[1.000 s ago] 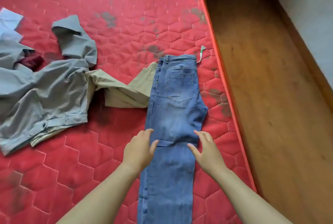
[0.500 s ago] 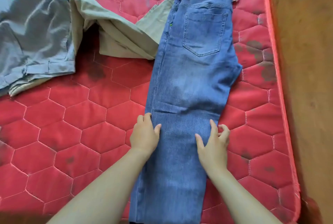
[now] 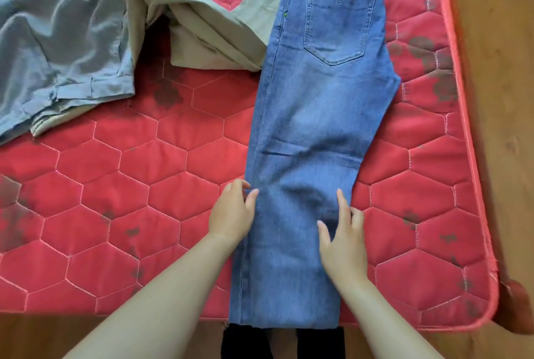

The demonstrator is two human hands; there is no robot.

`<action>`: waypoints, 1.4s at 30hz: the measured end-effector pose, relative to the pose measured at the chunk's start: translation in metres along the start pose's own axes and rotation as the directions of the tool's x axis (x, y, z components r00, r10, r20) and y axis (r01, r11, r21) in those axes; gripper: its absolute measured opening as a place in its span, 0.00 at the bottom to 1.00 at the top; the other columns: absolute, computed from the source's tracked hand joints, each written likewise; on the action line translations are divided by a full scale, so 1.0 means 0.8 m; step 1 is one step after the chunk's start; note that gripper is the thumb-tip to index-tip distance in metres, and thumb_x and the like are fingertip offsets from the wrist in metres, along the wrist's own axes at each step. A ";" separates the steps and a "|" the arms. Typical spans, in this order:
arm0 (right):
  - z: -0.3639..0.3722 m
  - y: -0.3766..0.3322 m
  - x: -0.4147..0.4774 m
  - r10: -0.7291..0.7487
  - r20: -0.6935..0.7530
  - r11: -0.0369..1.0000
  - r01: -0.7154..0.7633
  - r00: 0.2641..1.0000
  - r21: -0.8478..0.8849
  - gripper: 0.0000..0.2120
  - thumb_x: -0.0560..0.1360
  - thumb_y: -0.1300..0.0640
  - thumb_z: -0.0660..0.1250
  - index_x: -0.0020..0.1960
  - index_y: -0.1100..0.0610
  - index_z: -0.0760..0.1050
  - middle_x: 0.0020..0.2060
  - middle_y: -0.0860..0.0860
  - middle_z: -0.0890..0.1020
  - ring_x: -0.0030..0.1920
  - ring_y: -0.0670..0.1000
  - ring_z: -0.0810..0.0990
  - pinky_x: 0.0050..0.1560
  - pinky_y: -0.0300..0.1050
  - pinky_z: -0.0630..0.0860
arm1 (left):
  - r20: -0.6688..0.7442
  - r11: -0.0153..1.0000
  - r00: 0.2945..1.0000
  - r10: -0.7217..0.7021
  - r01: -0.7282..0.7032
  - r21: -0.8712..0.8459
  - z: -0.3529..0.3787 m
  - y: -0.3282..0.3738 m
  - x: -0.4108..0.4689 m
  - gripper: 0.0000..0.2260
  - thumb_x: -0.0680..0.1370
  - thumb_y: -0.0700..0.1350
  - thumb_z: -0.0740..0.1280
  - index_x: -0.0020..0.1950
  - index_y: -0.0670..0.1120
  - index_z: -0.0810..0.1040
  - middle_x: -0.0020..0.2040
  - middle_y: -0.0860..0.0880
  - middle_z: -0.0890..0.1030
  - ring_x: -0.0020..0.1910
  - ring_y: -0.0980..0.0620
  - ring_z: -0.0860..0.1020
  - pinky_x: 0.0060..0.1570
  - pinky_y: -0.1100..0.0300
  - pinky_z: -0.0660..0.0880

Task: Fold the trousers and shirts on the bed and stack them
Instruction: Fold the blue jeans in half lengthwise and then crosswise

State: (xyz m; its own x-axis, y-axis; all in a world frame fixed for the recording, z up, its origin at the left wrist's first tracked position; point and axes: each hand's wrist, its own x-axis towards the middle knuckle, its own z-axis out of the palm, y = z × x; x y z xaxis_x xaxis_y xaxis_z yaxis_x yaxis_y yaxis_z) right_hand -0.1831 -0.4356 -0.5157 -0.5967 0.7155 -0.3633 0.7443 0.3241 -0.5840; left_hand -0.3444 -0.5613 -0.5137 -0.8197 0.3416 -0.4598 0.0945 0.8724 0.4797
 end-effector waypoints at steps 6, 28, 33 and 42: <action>0.008 0.022 -0.058 0.050 -0.041 0.997 -0.047 0.998 0.065 0.36 0.76 0.55 0.64 0.75 0.41 0.45 0.63 0.50 0.68 0.56 0.57 0.75 0.45 0.49 0.70 | 0.162 0.999 0.986 0.034 -0.030 -0.029 0.026 -0.019 -0.056 0.25 0.78 0.47 0.63 0.72 0.46 0.57 0.64 0.45 0.75 0.61 0.44 0.74 0.53 0.54 0.70; 0.059 0.028 -0.189 0.269 -0.056 0.957 -0.260 0.962 0.129 0.24 0.78 0.52 0.60 0.72 0.53 0.60 0.66 0.51 0.72 0.63 0.55 0.73 0.58 0.48 0.71 | 0.149 0.990 0.979 0.139 -0.141 0.005 0.015 -0.100 -0.143 0.10 0.78 0.50 0.62 0.42 0.46 0.67 0.40 0.50 0.75 0.40 0.47 0.73 0.37 0.56 0.63; 0.060 0.027 -0.200 0.231 -0.102 0.955 -0.206 0.968 0.214 0.21 0.77 0.50 0.63 0.68 0.47 0.64 0.60 0.46 0.77 0.58 0.51 0.76 0.54 0.47 0.74 | 0.043 0.991 0.994 0.101 -0.097 -0.098 0.009 -0.107 -0.159 0.04 0.79 0.48 0.60 0.47 0.50 0.67 0.40 0.52 0.78 0.42 0.45 0.76 0.38 0.54 0.66; 0.073 0.028 -0.182 0.201 -0.016 0.962 -0.194 0.980 0.192 0.33 0.76 0.56 0.64 0.75 0.44 0.52 0.62 0.51 0.70 0.61 0.53 0.71 0.61 0.50 0.70 | 0.072 0.989 0.993 0.088 -0.079 -0.126 0.028 -0.095 -0.150 0.26 0.78 0.46 0.63 0.74 0.51 0.58 0.69 0.50 0.70 0.65 0.48 0.71 0.58 0.58 0.66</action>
State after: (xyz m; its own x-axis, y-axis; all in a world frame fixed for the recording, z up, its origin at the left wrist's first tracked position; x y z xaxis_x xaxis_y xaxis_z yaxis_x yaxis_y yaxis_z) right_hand -0.0967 -0.5687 -0.5181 -0.4304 0.7756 -0.4618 0.7744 0.0543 -0.6304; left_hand -0.2406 -0.6606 -0.5113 -0.7654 0.4416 -0.4682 0.0869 0.7917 0.6047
